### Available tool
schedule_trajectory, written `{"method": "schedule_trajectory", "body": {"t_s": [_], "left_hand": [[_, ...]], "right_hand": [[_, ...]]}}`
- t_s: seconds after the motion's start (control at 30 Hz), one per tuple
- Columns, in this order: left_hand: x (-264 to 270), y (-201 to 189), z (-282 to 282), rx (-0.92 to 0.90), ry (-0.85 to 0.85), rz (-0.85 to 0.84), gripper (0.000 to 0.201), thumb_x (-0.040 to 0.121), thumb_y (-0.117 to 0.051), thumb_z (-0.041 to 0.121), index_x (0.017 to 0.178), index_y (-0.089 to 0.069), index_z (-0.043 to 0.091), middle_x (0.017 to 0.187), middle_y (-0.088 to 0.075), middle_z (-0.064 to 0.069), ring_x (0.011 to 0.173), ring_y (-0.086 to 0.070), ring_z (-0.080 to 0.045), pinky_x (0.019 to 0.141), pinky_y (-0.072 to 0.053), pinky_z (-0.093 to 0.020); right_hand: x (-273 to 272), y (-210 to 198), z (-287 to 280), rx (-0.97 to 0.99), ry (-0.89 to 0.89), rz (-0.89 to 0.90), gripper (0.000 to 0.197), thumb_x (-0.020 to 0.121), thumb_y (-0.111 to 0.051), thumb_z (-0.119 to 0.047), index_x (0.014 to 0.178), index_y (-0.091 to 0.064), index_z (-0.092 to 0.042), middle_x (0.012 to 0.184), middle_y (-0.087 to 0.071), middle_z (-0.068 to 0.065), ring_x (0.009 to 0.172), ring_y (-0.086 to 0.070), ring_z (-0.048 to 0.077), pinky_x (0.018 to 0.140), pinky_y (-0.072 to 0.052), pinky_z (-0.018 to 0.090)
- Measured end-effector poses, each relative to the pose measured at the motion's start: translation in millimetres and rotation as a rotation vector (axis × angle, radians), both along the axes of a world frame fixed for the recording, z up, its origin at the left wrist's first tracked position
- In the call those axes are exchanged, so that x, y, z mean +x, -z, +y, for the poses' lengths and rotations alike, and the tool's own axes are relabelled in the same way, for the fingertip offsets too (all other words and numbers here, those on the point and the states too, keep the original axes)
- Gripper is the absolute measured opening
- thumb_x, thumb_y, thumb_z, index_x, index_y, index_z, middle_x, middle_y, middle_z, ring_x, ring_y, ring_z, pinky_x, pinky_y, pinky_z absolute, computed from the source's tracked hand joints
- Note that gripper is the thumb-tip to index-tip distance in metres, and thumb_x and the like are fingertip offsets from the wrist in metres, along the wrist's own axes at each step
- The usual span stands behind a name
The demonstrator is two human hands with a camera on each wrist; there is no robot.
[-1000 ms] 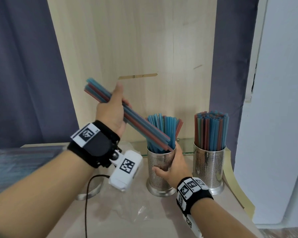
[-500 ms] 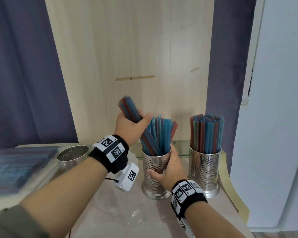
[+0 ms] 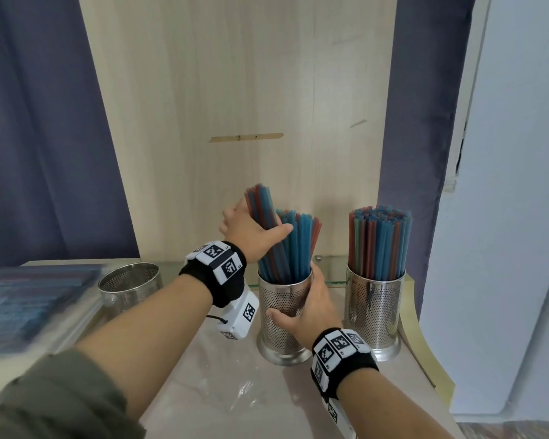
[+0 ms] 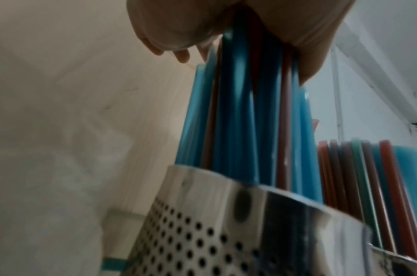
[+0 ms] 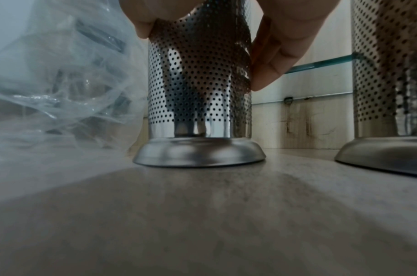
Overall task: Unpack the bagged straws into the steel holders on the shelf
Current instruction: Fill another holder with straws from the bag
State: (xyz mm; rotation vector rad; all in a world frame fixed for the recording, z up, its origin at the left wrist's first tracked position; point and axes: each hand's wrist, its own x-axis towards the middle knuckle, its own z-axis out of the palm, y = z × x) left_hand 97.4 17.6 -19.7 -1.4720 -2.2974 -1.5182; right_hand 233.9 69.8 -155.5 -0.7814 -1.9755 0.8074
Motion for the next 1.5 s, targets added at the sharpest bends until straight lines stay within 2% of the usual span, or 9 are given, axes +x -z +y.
{"method": "schedule_trajectory", "body": {"t_s": [0.13, 0.27, 0.4, 0.53, 0.7, 0.9, 1.03, 1.37, 1.5], "left_hand": [[2.1, 4.4, 2.6, -0.019, -0.022, 0.001, 0.075, 0.062, -0.081, 0.054, 0.123, -0.049, 0.024, 0.128, -0.043, -0.004, 0.127, -0.035, -0.025, 0.109, -0.028, -0.040], [-6.3, 7.8, 6.4, 0.058, 0.102, 0.055, 0.047, 0.060, -0.082, 0.049, 0.097, -0.058, 0.033, 0.104, -0.055, 0.010, 0.114, -0.052, -0.018, 0.101, -0.043, -0.040], [-9.5, 6.3, 2.1, 0.103, 0.183, 0.095, 0.084, 0.066, -0.088, 0.030, 0.133, -0.039, 0.024, 0.109, -0.058, 0.014, 0.102, -0.062, -0.011, 0.089, -0.051, -0.028], [-11.7, 3.2, 2.6, 0.119, 0.205, 0.102, 0.136, 0.061, -0.092, 0.019, 0.149, 0.009, 0.041, 0.154, -0.026, 0.004, 0.131, -0.040, -0.015, 0.106, -0.038, -0.034], [-20.8, -0.9, 4.9, 0.089, 0.187, 0.464, 0.101, 0.061, -0.090, 0.042, 0.145, -0.036, 0.023, 0.153, -0.033, 0.003, 0.138, -0.035, -0.015, 0.115, -0.032, -0.038], [-29.1, 0.0, 3.7, 0.142, 0.218, 0.383, 0.068, 0.072, -0.083, 0.039, 0.132, -0.054, 0.027, 0.121, -0.059, 0.011, 0.109, -0.056, -0.006, 0.095, -0.042, -0.017], [-35.8, -4.3, 1.2, 0.116, 0.253, 0.365, 0.058, 0.085, -0.072, 0.037, 0.138, -0.051, 0.028, 0.126, -0.062, 0.011, 0.117, -0.056, -0.007, 0.107, -0.044, -0.036], [-47.8, 5.5, -48.9, 0.129, 0.163, 0.092, 0.074, 0.085, -0.058, 0.054, 0.148, -0.031, 0.025, 0.140, -0.049, 0.004, 0.130, -0.042, -0.007, 0.099, -0.037, -0.029], [-67.6, 31.0, -76.7, -0.111, 0.052, 0.138, 0.087, 0.081, -0.050, 0.069, 0.150, -0.028, 0.020, 0.150, -0.039, -0.004, 0.134, -0.037, -0.012, 0.103, -0.035, -0.031]], "right_hand": [[-0.1, -0.3, 0.3, -0.002, -0.003, 0.006, 0.112, 0.057, -0.088, -0.046, 0.145, -0.019, -0.034, 0.136, -0.044, -0.010, 0.119, -0.042, 0.000, 0.102, -0.038, 0.021], [0.9, -0.6, 0.0, 0.009, 0.005, -0.011, 0.113, 0.058, -0.088, -0.046, 0.145, -0.018, -0.034, 0.129, -0.041, -0.016, 0.118, -0.040, -0.001, 0.103, -0.037, 0.021], [0.7, -0.1, 0.0, 0.019, -0.004, -0.002, 0.113, 0.058, -0.087, -0.047, 0.146, -0.017, -0.035, 0.134, -0.042, -0.014, 0.121, -0.040, -0.001, 0.106, -0.037, 0.021], [0.5, -0.1, 0.1, 0.016, -0.007, -0.012, 0.114, 0.058, -0.087, -0.047, 0.146, -0.016, -0.035, 0.139, -0.042, -0.011, 0.127, -0.042, 0.004, 0.108, -0.037, 0.023], [-0.3, 0.6, 1.0, 0.017, -0.001, -0.015, 0.112, 0.057, -0.087, -0.049, 0.144, -0.018, -0.036, 0.137, -0.045, -0.011, 0.127, -0.044, 0.005, 0.109, -0.040, 0.026], [-0.4, -0.5, 1.7, 0.018, -0.002, -0.022, 0.112, 0.058, -0.088, -0.047, 0.145, -0.017, -0.036, 0.138, -0.043, -0.011, 0.124, -0.041, 0.001, 0.107, -0.036, 0.022], [-1.2, 0.6, 2.6, 0.016, -0.002, -0.021, 0.113, 0.057, -0.088, -0.049, 0.144, -0.017, -0.036, 0.139, -0.043, -0.011, 0.128, -0.041, 0.003, 0.110, -0.039, 0.027], [-0.1, 0.1, 3.1, 0.004, -0.022, -0.014, 0.108, 0.056, -0.088, -0.048, 0.141, -0.022, -0.036, 0.137, -0.047, -0.012, 0.127, -0.045, 0.006, 0.108, -0.042, 0.029], [-0.8, 0.3, 3.2, -0.002, -0.016, -0.014, 0.107, 0.054, -0.087, -0.049, 0.140, -0.024, -0.035, 0.136, -0.048, -0.013, 0.126, -0.047, 0.006, 0.108, -0.044, 0.033]]}}
